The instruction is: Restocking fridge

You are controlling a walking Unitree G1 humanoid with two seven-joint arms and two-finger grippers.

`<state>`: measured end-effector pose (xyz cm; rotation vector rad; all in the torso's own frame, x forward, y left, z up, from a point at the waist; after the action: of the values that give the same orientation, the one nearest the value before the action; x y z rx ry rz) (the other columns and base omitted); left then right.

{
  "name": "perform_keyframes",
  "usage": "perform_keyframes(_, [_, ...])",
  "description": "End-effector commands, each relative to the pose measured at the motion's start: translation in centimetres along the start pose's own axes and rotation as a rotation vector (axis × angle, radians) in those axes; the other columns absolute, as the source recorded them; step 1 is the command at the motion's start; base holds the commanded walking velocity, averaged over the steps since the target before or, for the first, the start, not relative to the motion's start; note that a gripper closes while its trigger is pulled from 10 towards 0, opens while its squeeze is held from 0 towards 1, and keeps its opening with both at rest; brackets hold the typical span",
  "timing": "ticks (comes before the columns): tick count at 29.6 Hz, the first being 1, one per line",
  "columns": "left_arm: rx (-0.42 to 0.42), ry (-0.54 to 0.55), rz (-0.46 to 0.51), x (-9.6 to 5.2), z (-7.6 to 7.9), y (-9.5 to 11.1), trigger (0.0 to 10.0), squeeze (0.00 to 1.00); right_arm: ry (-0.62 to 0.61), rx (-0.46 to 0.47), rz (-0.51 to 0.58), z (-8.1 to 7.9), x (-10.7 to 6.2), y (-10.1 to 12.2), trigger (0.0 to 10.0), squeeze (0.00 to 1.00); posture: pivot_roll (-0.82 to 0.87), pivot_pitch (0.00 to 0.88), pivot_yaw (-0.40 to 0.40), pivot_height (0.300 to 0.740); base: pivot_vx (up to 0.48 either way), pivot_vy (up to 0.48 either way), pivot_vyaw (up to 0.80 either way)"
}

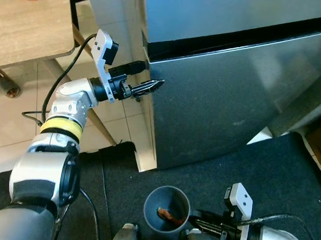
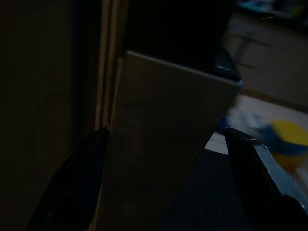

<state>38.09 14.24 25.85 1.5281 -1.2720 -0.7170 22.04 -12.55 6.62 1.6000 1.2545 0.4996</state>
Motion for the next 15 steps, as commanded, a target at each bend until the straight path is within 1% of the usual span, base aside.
perform_keyframes(1, [-0.041,-0.308,0.126,3.0,3.7,1.0,10.0,0.00,0.007,0.006,0.002,-0.3,0.1,0.0,10.0,0.00,-0.13,0.322,0.025,0.740,0.000,0.000,0.00])
perform_keyframes(3, [-0.073,-0.390,0.177,3.3,5.2,1.7,10.0,0.00,0.009,0.003,0.003,-0.2,0.2,0.2,10.0,0.00,-0.13,0.316,0.025,0.740,0.000,0.000,0.00])
perform_keyframes(4, [-0.088,-0.417,0.188,3.4,5.8,1.7,10.0,0.00,0.011,0.000,0.003,-0.2,0.3,0.3,10.0,0.00,-0.12,0.314,0.024,0.740,0.000,0.000,0.00])
perform_keyframes(5, [-0.088,-0.417,0.188,3.4,5.8,1.7,10.0,0.00,0.011,0.000,0.003,-0.2,0.3,0.3,10.0,0.00,-0.12,0.314,0.024,0.740,0.000,0.000,0.00])
perform_keyframes(7, [-0.105,-0.442,0.195,3.5,6.5,1.6,10.0,0.00,0.012,-0.002,0.001,-0.1,0.4,0.4,10.0,0.00,-0.12,0.313,0.024,0.740,0.000,0.000,0.00])
perform_keyframes(8, [-0.105,-0.442,0.195,3.5,6.5,1.6,10.0,0.00,0.012,-0.002,0.001,-0.1,0.4,0.4,10.0,0.00,-0.12,0.313,0.024,0.740,0.000,0.000,0.00])
perform_keyframes(9, [-0.133,-0.458,0.181,3.4,7.3,0.8,10.0,0.00,0.020,-0.006,0.002,-0.2,0.5,0.5,10.0,0.00,-0.12,0.304,0.029,0.740,0.000,0.000,0.00])
perform_keyframes(10, [-0.133,-0.458,0.181,3.4,7.3,0.8,10.0,0.00,0.020,-0.006,0.002,-0.2,0.5,0.5,10.0,0.00,-0.12,0.304,0.029,0.740,0.000,0.000,0.00])
perform_keyframes(11, [-0.184,-0.475,0.144,2.9,8.7,-0.8,10.0,0.00,0.036,-0.012,0.004,-0.4,0.9,0.7,10.0,0.00,-0.11,0.298,0.032,0.740,0.000,0.000,0.00])
perform_keyframes(12, [-0.184,-0.475,0.144,2.9,8.7,-0.8,10.0,0.00,0.036,-0.012,0.004,-0.4,0.9,0.7,10.0,0.00,-0.11,0.298,0.032,0.740,0.000,0.000,0.00])
perform_keyframes(13, [-0.217,-0.472,0.100,2.4,9.6,-2.3,10.0,0.00,0.048,-0.014,0.007,-0.5,1.2,0.9,10.0,0.00,-0.11,0.291,0.036,0.740,0.000,0.000,0.00])
perform_keyframes(15, [-0.264,-0.402,-0.041,0.8,11.2,-6.6,10.0,0.00,0.081,-0.018,0.006,-1.0,1.7,1.0,10.0,0.00,-0.10,0.286,0.039,0.740,0.000,0.000,0.00])
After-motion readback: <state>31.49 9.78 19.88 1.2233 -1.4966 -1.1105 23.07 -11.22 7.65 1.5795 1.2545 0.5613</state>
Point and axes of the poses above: a point about 5 cm out from each wrist's last joint towards the gripper, its own x axis pointing out of the wrist towards the gripper, its own y axis along the axis of the wrist's last joint, z = x × y, the point moved 3 cm from there along x, pointing out of the wrist towards the gripper, and after that the axes turned 15 degrees about x, right-handed, at the moved point
